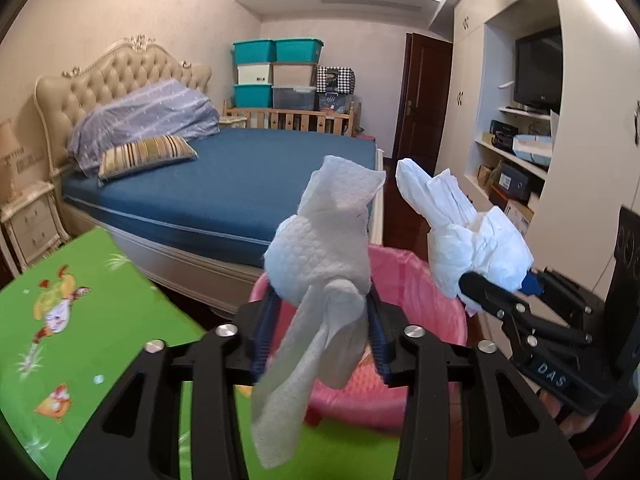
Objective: Collect trash
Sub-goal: 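Open both tools to drop the tissue and bag into the bin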
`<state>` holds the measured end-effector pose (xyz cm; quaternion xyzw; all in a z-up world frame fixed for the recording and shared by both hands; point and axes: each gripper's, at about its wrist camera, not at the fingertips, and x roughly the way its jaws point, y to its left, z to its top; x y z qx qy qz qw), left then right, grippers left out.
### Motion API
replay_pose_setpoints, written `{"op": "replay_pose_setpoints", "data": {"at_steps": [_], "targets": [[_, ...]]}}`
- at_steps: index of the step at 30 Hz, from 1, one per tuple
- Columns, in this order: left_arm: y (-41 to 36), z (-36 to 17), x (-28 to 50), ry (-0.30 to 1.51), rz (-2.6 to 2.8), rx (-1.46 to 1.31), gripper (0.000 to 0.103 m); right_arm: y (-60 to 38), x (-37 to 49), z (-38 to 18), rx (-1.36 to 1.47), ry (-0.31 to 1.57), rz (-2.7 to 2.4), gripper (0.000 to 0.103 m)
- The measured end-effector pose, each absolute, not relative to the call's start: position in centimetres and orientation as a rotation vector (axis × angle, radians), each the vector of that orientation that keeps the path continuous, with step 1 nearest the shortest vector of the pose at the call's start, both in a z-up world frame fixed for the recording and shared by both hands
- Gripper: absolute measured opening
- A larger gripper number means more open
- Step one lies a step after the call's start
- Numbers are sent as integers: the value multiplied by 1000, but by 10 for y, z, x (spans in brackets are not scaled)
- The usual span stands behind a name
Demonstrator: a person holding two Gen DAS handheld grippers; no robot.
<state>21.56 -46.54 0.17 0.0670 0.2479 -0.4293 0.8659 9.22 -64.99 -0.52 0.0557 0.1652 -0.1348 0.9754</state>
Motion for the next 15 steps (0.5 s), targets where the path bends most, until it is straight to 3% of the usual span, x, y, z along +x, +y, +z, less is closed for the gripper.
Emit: {"op": "replay_pose_setpoints", "data": {"at_steps": [1, 3, 4, 6, 15], "targets": [[-471, 2, 220, 525, -906, 132, 46, -654, 96, -6, 122, 330, -263, 43], [-480, 1, 228, 526, -914, 122, 64, -660, 103, -8, 136, 324, -237, 52], [-482, 1, 232, 527, -911, 111, 70, -663, 106, -10, 141, 324, -229, 65], [-480, 1, 238, 524, -881, 83, 86, -673, 106, -11, 154, 320, -249, 68], [-414, 5, 237, 477, -711, 132, 90, -661, 66, 1, 157, 290, -273, 74]]}}
